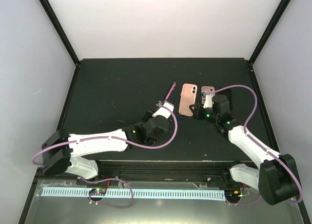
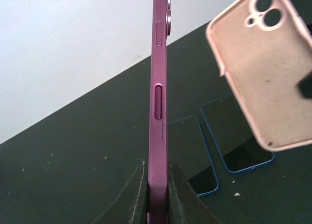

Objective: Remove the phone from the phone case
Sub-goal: Remove the phone case from the phone, then place the phone at the center of the board.

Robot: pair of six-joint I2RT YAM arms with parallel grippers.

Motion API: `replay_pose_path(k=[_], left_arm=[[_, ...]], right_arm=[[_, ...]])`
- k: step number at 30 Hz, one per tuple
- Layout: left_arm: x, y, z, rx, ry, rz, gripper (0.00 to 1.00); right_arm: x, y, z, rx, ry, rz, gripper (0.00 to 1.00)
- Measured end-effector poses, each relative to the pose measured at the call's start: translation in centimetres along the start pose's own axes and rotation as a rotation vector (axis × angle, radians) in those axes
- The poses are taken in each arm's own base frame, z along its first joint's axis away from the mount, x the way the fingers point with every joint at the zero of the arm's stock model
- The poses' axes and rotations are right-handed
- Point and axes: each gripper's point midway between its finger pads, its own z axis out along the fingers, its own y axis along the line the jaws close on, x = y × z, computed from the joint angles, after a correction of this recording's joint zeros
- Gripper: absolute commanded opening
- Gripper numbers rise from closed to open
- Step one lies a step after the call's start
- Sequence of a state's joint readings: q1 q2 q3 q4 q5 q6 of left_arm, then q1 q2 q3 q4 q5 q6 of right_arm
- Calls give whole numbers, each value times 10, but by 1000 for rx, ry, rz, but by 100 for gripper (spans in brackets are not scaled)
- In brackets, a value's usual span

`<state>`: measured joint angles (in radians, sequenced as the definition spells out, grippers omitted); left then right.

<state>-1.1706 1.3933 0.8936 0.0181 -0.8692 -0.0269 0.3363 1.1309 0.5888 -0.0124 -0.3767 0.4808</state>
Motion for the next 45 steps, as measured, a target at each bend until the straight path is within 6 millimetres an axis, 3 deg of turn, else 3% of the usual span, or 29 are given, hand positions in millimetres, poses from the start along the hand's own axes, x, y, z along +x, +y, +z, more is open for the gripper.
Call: replay_pose_path(k=[6,11,15,22,26,37,42,45], left_arm=[[19,24,3,-59,53,4,2],[63,44,25,-147,208,80,2],[111,47,48,-214,377,207,1],[155,36,63,-233,488,361,2],[164,31,74,-243,511,415,2],[159,28,102,-286,526,443,11],[162,26,107,-283,557,463,27],[170,24,108,-274,586,482,31]], right_arm=[[-10,-32,-7,167,-51,-9,1],[-22,-56,-17,258,-96,16,1],[-26,-60,-20,275,-106,20,1],[-26,-67,-23,291,-106,35,1],[-27,-69,-24,295,-108,41,1],[-26,-69,-24,289,-105,44,1],[-26,-69,-24,285,-103,45,1],[-26,-69,-24,284,-103,46,1]])
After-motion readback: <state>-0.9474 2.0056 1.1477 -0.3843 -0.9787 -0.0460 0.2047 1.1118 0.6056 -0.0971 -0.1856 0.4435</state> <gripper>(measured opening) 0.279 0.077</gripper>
